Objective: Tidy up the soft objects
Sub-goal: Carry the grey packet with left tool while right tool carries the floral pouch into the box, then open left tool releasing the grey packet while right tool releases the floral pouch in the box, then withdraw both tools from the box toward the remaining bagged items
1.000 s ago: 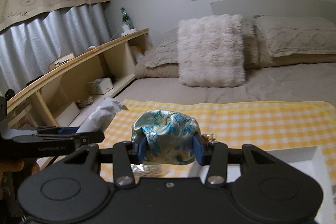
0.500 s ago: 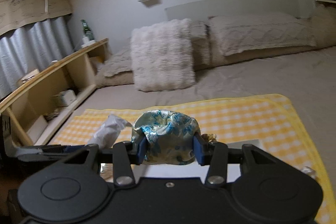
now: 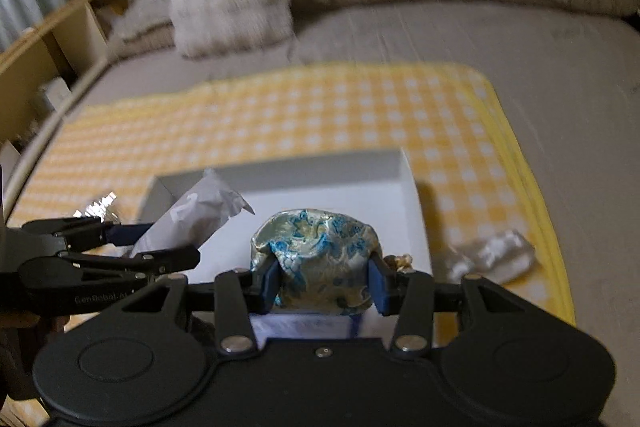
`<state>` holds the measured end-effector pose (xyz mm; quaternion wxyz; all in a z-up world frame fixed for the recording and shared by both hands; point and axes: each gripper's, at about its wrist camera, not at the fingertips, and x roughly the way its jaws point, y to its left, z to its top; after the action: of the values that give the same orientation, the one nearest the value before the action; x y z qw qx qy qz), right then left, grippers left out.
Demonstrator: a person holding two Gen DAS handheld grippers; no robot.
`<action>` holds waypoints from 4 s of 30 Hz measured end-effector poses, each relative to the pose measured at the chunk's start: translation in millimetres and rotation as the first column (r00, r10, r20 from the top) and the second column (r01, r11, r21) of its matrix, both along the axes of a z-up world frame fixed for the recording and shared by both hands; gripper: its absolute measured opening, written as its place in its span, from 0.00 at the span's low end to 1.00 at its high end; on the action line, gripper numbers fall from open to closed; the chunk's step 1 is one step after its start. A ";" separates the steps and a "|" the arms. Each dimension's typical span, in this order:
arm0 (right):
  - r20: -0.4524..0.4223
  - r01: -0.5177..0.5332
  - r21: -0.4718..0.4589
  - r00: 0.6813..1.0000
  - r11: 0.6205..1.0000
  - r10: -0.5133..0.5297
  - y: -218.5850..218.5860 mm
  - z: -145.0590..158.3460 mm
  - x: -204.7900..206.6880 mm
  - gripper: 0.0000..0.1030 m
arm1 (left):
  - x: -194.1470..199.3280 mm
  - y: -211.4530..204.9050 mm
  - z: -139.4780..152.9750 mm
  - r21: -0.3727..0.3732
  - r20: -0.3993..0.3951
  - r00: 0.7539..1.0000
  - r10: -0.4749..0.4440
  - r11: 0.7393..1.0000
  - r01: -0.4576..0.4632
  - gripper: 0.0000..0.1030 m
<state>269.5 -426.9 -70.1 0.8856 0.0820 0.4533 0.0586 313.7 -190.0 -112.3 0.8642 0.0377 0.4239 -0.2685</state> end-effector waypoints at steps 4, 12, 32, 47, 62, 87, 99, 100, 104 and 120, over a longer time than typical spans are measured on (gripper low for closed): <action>-0.041 0.014 -0.010 0.999 1.000 -0.014 -6.4 -15.4 9.7 0.45 | 13.3 -8.0 -20.9 0.040 -0.024 1.000 -0.005 0.999 0.006 0.55; -0.128 -0.022 -0.056 0.992 0.998 0.015 6.4 -46.9 47.8 0.52 | 29.4 -1.6 -51.5 0.082 -0.064 0.994 0.086 0.993 -0.080 0.64; -0.043 0.034 -0.092 0.998 0.995 -0.038 11.1 -32.1 52.1 0.71 | 38.7 14.9 -48.5 0.035 -0.271 0.954 0.125 0.992 -0.120 0.49; -0.078 -0.028 -0.059 0.997 0.998 0.023 5.4 -34.5 50.2 0.51 | 49.2 -16.1 -59.6 -0.225 -0.313 0.943 0.114 0.955 -0.191 0.46; -0.028 0.013 -0.045 0.999 0.999 -0.015 -1.1 -15.0 27.6 0.49 | 35.5 -32.3 -42.1 -0.153 -0.229 0.966 0.123 0.975 -0.160 0.63; 0.196 0.102 -0.006 0.976 0.995 -0.099 -5.7 43.0 -53.5 0.79 | -34.8 26.2 52.5 -0.116 0.013 0.979 0.205 0.973 -0.202 0.99; 0.266 0.123 -0.041 0.958 0.992 -0.108 8.7 47.9 -81.3 1.00 | -69.4 45.0 77.3 -0.101 0.100 0.975 0.199 0.977 -0.189 1.00; 0.271 0.126 -0.045 0.957 0.991 -0.109 10.1 48.3 -82.7 1.00 | -71.6 46.4 78.5 -0.102 0.107 0.974 0.198 0.977 -0.187 1.00; 0.292 0.128 -0.049 0.950 0.991 -0.109 14.7 49.7 -88.2 1.00 | -80.0 52.7 83.4 -0.103 0.143 0.969 0.199 0.977 -0.186 1.00; 0.328 0.096 -0.020 0.941 0.995 -0.084 52.3 52.2 -78.2 1.00 | -89.3 127.3 95.0 -0.068 0.245 0.922 0.299 0.954 -0.291 1.00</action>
<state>191.3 -374.6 -17.9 0.9515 0.0759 0.2973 0.0228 224.3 -62.7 -17.3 0.9420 -0.0056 0.3073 -0.1346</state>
